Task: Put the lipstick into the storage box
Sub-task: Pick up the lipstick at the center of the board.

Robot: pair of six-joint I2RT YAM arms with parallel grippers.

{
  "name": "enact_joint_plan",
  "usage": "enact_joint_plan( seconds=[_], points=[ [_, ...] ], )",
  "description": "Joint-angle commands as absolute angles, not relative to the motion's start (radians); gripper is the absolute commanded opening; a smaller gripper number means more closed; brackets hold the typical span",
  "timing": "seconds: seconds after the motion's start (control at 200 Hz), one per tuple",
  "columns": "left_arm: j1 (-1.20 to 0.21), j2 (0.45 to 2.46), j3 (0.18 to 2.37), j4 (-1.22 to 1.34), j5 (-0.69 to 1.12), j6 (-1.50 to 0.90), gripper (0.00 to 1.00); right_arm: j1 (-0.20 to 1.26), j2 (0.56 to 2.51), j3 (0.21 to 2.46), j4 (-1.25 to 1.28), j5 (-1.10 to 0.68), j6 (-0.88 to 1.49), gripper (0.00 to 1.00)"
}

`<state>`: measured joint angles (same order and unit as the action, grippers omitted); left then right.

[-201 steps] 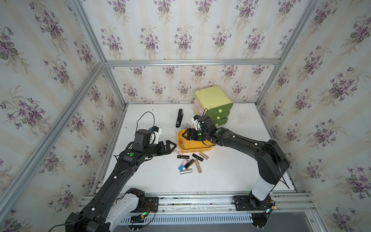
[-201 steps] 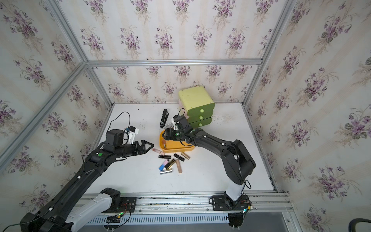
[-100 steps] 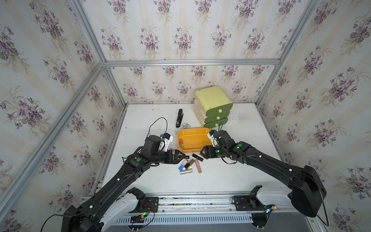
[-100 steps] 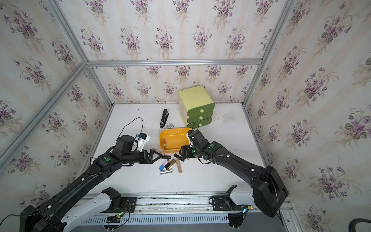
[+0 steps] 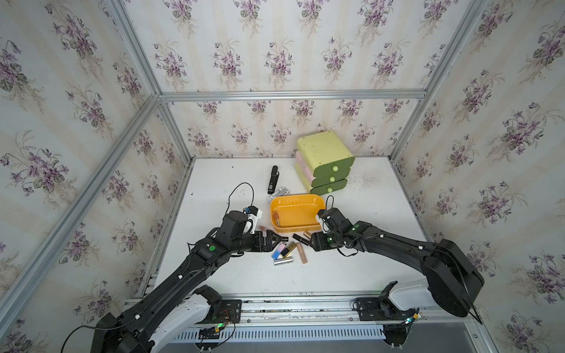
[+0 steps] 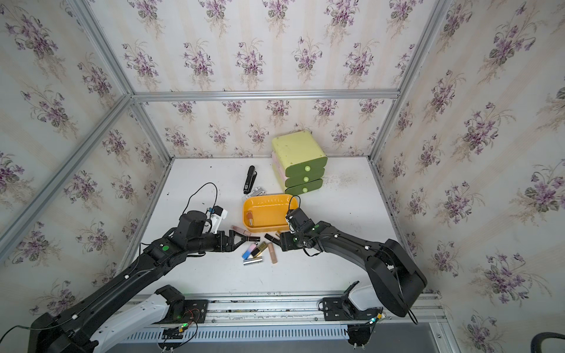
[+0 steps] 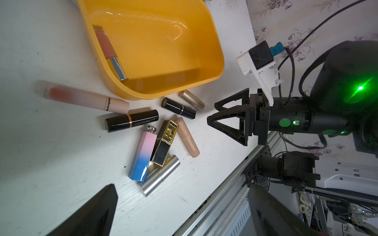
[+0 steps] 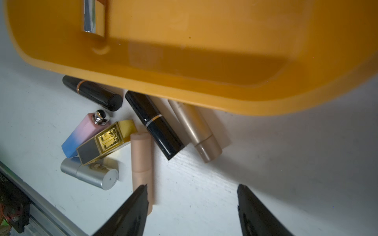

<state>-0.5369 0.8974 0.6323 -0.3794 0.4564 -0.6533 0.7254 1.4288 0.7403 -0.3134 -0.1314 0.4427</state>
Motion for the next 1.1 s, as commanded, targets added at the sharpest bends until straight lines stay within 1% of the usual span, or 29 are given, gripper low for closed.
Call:
enact_joint_plan(
  seconds=[0.0, 0.32, 0.804, 1.094],
  points=[
    [-0.537, 0.898, 0.641, -0.368, 0.436, -0.644, 1.00, 0.726, 1.457, 0.756, -0.288, -0.075, 0.413, 0.69],
    [-0.537, 0.901, 0.643, -0.380, 0.427, -0.636, 1.00, 0.724, 1.531, 0.789, -0.283, -0.019, 0.385, 0.64],
    [-0.537, 0.905, 0.645, -0.393, 0.416, -0.620, 1.00, 0.723, 1.621, 0.833, -0.256, -0.044, 0.370, 0.59],
    [-0.537, 0.892, 0.641, -0.412, 0.407, -0.614, 1.00, 0.723, 1.667, 0.862, -0.244, -0.061, 0.367, 0.51]
  ],
)
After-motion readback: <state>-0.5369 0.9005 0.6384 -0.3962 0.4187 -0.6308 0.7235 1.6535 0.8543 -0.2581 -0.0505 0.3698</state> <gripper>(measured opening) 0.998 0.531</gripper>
